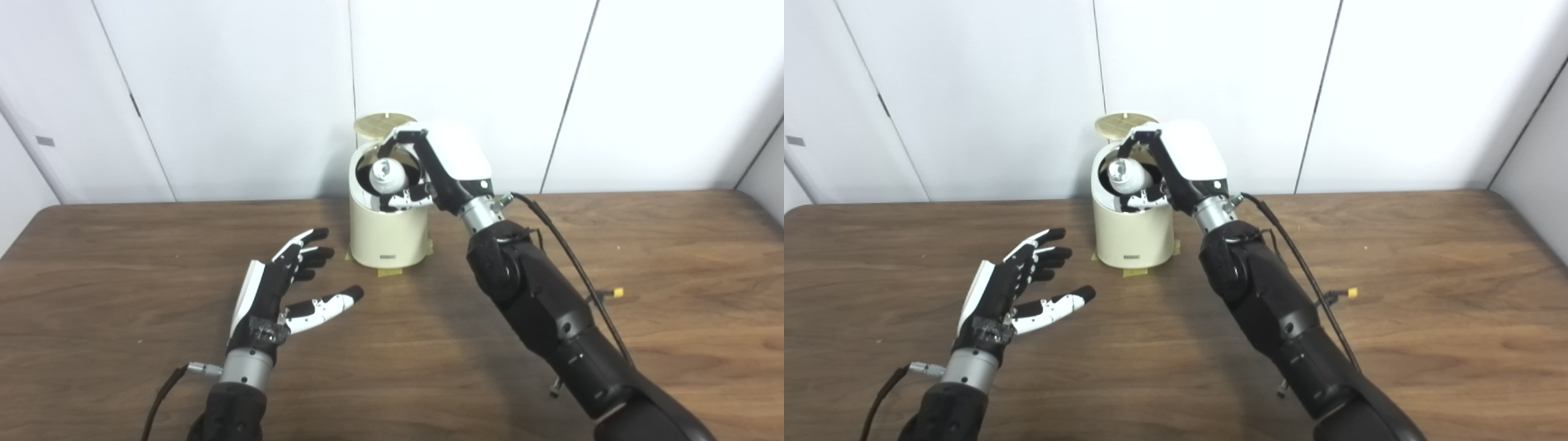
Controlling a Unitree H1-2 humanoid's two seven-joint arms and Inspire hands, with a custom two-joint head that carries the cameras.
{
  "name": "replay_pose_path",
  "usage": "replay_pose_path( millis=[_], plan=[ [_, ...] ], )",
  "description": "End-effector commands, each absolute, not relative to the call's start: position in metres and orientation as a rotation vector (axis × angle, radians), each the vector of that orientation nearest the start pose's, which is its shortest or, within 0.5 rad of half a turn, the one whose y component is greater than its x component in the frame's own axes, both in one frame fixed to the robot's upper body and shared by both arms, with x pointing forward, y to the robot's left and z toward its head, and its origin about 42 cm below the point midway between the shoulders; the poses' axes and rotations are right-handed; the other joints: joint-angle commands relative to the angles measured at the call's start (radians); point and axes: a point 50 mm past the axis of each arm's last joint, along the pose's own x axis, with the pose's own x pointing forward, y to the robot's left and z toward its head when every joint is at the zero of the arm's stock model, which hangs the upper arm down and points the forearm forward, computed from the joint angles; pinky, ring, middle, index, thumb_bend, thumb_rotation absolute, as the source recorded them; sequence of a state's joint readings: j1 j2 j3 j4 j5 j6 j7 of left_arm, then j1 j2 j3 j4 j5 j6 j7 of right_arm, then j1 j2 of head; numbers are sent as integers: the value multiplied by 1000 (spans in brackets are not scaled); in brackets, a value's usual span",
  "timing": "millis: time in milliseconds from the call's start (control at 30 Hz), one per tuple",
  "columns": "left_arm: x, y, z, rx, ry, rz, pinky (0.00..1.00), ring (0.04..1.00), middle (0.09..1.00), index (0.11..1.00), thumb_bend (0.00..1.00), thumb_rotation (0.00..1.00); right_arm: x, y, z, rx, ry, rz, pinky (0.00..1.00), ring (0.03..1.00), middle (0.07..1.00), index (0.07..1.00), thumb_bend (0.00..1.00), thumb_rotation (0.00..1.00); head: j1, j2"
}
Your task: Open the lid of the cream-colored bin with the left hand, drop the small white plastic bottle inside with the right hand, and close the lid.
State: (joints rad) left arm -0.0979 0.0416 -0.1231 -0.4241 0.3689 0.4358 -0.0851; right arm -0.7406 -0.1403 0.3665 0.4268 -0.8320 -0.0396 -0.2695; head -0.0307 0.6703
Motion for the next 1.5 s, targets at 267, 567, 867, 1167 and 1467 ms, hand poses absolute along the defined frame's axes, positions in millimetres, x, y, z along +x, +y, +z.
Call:
replay_pose_path(
  millis=[267, 567, 867, 1167, 1467],
  plan=[
    [295, 183, 225, 376, -170, -62, 812, 793, 761, 874, 717, 124, 474, -114, 276, -1070, -639, 41, 977, 994, 903, 779, 784, 55, -1, 0],
    [295, 182, 224, 382, -168, -66, 820, 802, 769, 875, 723, 122, 473, -117, 275, -1040, -620, 44, 885, 945, 861, 766, 763, 48, -1, 1],
    [296, 181, 224, 384, -170, -66, 807, 800, 773, 878, 719, 123, 473, -120, 272, -1005, -644, 47, 751, 831, 780, 729, 751, 30, 2, 2],
    [296, 181, 224, 392, -166, -64, 816, 801, 771, 876, 721, 133, 473, -124, 269, -868, -720, 9, 418, 432, 493, 505, 521, 0, 4, 2],
    [297, 182, 222, 401, -159, -66, 771, 785, 771, 872, 719, 130, 471, -127, 267, -827, -790, -27, 379, 431, 496, 484, 503, 0, 4, 1]
  ],
)
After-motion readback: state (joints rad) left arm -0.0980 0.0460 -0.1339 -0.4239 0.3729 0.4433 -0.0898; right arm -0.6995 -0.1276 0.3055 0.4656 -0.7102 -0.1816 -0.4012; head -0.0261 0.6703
